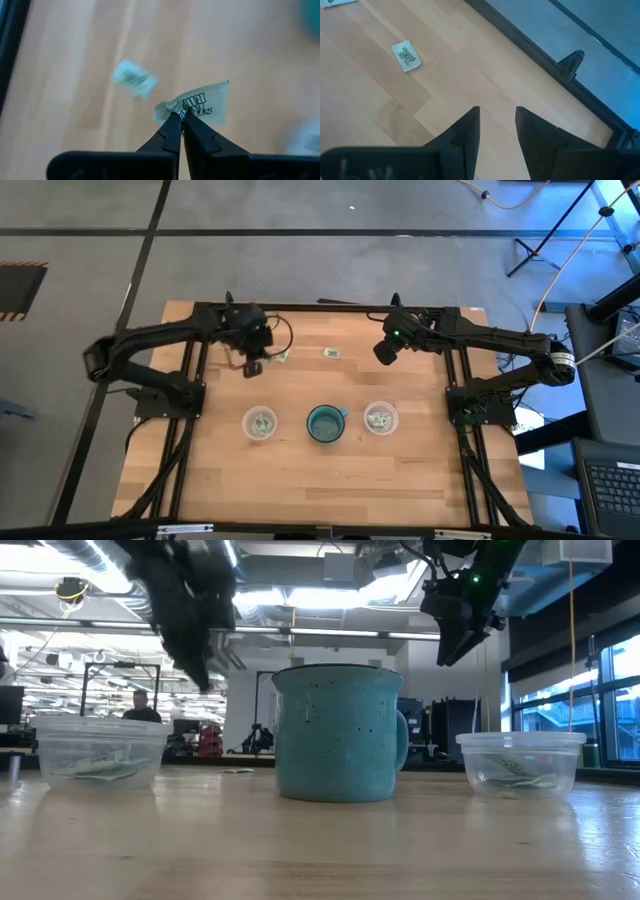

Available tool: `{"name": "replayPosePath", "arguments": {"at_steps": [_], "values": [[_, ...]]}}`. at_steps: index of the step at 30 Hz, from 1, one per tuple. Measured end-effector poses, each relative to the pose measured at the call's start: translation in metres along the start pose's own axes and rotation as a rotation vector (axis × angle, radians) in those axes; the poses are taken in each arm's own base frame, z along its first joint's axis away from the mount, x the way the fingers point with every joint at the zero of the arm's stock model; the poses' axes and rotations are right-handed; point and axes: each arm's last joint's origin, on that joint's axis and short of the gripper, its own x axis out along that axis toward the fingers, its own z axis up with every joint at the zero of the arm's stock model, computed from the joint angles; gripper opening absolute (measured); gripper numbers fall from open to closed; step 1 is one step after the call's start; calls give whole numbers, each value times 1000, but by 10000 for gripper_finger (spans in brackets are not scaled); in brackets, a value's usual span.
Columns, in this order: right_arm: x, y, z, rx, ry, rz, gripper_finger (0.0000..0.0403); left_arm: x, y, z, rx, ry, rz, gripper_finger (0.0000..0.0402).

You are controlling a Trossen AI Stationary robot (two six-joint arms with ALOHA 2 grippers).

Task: Pick and place Stevia / Truvia into bins
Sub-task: Put the green stevia packet into the left transparent container

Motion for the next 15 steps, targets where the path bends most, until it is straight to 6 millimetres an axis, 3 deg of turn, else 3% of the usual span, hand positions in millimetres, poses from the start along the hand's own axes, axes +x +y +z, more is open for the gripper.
{"name": "replayPosePath", "arguments": {"at_steps": [7, 15], "values": [[0, 0, 0, 0, 1, 0, 129, -34, -58, -4, 131, -102, -122, 8], [0, 0, 0, -1, 1, -1, 129, -33, -109, -16, 184, -48, -243, 8]]}}
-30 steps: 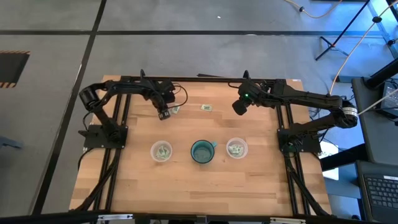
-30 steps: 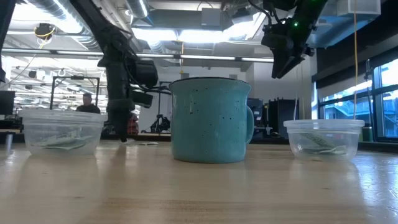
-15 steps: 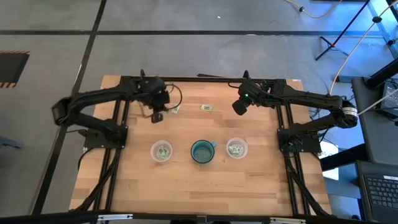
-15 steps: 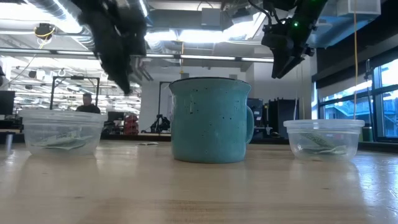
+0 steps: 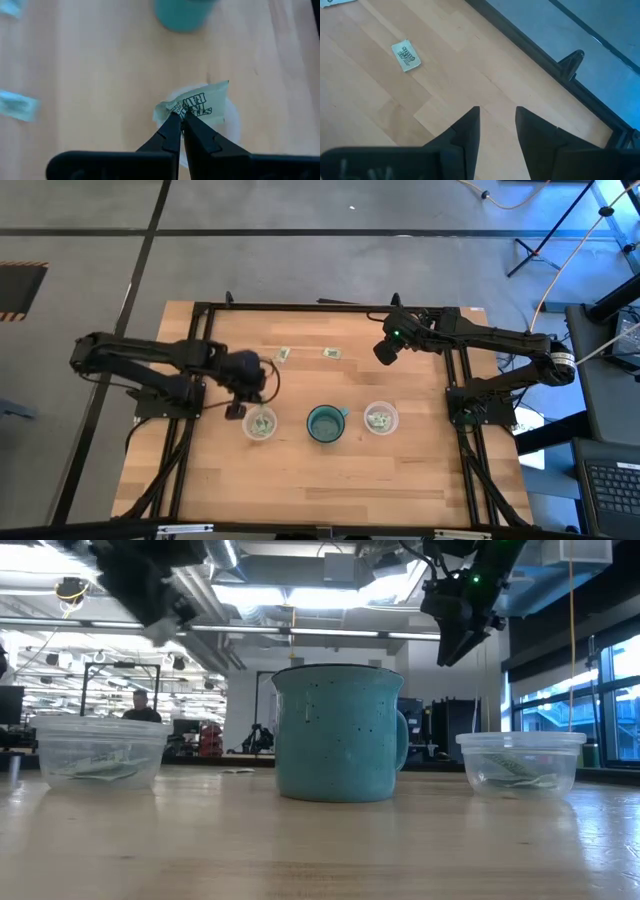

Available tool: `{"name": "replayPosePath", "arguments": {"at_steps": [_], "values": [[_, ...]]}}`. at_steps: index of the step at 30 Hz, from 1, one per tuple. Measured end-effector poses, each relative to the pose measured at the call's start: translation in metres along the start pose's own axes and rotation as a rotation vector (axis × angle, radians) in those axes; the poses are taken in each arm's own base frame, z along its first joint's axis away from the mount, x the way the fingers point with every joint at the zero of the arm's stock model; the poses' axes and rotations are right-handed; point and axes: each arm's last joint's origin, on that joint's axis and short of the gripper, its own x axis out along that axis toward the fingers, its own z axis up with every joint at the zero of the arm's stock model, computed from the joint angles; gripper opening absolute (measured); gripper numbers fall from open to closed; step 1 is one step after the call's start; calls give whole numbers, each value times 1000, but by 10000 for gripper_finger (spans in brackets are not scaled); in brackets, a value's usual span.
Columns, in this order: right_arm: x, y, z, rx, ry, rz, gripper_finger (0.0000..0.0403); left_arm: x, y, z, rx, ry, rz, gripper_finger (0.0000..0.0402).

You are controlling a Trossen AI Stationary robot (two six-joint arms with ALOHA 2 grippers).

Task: Pick and place Stevia / Truvia into bins
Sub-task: Put the green stevia packet into the left transparent container

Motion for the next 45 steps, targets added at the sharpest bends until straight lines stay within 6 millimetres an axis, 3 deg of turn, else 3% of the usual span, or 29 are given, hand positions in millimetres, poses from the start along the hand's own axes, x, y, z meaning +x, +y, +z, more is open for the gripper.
{"name": "replayPosePath", "arguments": {"at_steps": [4, 11, 19, 29, 45], "values": [[0, 0, 0, 0, 0, 0, 129, 16, -12, -12, -63, 69, -31, 8], [0, 0, 0, -22, -1, 0, 129, 35, -20, -21, -96, 39, -36, 8], [0, 0, 0, -19, -1, 0, 129, 39, -18, -20, 12, 31, -1, 9], [0, 0, 0, 35, -1, 0, 129, 59, -20, -20, 84, 130, -119, 11], [0, 0, 0, 24, -1, 1, 129, 80, -16, -18, 86, 184, -87, 30]]}}
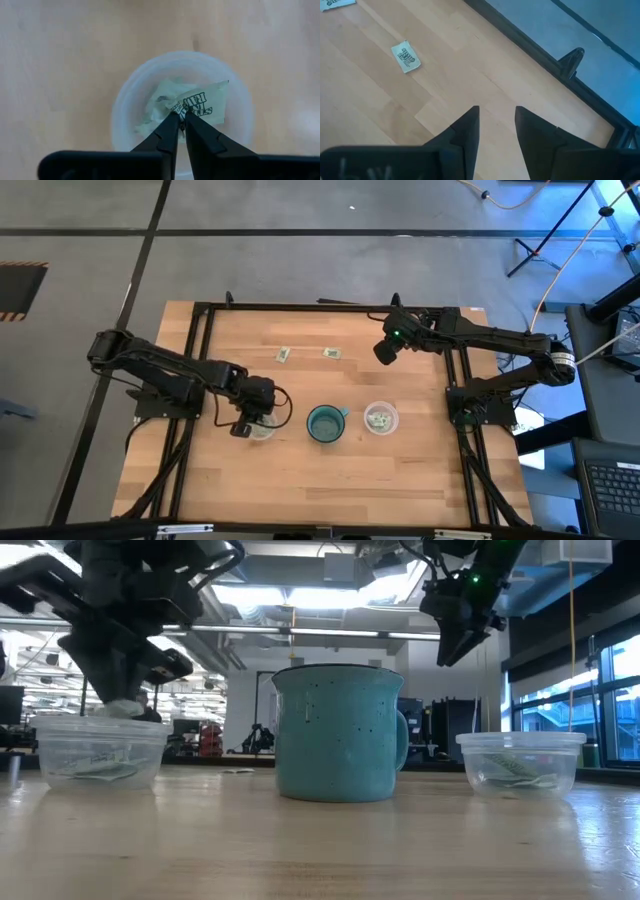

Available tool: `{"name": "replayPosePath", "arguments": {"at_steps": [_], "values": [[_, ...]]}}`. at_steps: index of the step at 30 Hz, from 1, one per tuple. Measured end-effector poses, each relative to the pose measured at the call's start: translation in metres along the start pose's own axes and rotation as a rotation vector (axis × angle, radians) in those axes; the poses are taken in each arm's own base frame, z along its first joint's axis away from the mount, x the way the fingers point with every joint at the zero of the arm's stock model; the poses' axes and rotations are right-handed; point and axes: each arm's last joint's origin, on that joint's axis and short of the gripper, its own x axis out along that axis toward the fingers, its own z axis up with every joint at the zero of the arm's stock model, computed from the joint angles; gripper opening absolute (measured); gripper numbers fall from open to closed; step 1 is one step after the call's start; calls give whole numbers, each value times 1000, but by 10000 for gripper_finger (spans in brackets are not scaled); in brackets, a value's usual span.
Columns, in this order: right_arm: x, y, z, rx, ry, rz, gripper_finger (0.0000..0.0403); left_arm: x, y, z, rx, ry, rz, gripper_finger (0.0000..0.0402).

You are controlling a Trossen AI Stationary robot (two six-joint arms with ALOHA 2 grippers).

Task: Pick and place Stevia / Truvia into bins
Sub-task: Put the green stevia packet into the left transparent container

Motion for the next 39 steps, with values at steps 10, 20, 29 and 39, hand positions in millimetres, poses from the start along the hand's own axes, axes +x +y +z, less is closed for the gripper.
{"name": "replayPosePath", "arguments": {"at_steps": [10, 20, 29, 39], "values": [[0, 0, -3, -27, 35, 27, 129, -2, 14, -1, -155, -2, 113, 77], [0, 1, -1, -23, 26, 48, 129, -15, 5, -2, -176, 85, -55, 95], [0, 2, 0, -28, 15, 53, 129, -50, 33, 22, -213, -32, 353, 99], [9, -17, 12, -131, -25, 11, 129, -65, 99, 20, -217, -179, 333, 99]]}}
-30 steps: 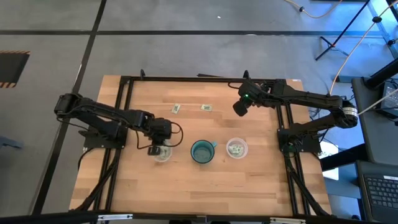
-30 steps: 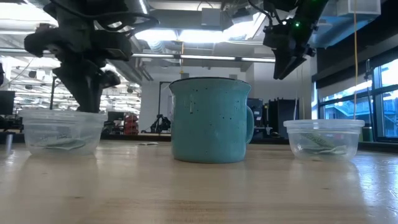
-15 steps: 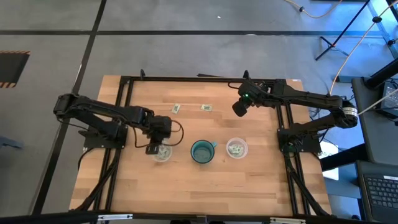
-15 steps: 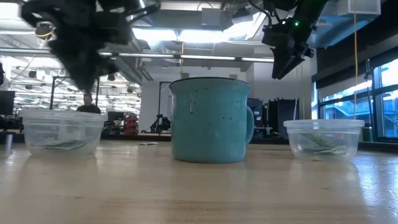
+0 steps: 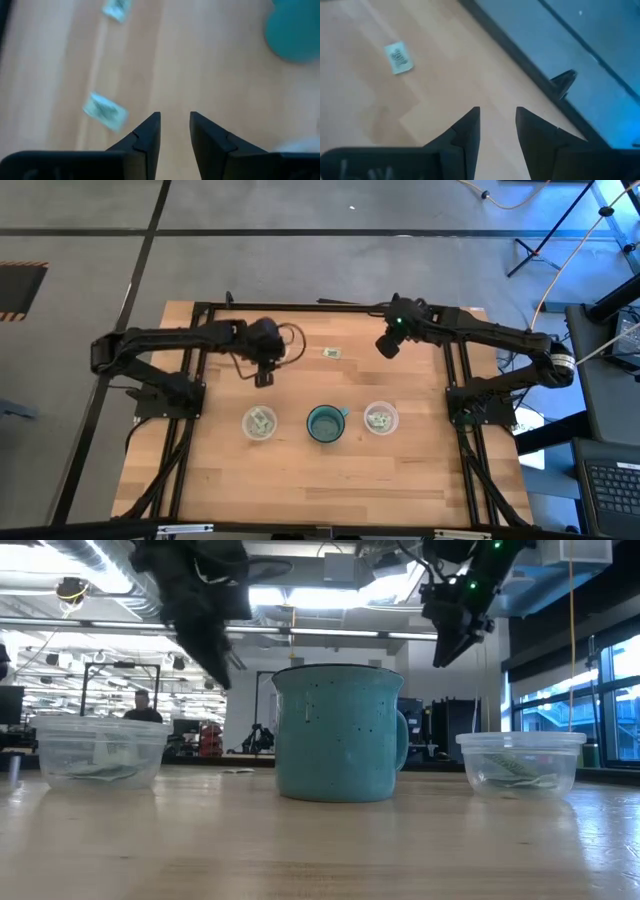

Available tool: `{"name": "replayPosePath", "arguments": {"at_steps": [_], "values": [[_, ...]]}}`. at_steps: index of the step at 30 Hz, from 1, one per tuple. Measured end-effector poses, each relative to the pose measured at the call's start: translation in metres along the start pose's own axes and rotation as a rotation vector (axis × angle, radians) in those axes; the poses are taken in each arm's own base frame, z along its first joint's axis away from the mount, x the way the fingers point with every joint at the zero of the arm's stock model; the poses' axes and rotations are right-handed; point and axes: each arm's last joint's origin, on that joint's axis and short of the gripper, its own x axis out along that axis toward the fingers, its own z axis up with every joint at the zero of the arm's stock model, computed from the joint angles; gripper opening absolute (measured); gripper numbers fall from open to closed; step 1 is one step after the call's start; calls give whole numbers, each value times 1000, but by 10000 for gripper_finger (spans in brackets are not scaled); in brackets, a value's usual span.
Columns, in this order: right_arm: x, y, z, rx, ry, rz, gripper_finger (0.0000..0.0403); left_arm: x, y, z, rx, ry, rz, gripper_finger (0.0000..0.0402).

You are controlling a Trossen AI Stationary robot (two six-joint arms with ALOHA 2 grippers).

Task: Pick and place Stevia / Truvia into bins
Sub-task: Put the green stevia packet into the left transparent container

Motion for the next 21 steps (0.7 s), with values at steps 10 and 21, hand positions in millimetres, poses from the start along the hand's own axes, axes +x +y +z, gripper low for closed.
{"name": "replayPosePath", "arguments": {"at_steps": [10, 21], "values": [[8, -21, 6, 40, -23, -49, 129, 36, 48, 5, 55, -39, 30, 96], [8, -21, 12, 64, -73, -45, 129, 94, 70, -11, 60, 132, 40, 102]]}}
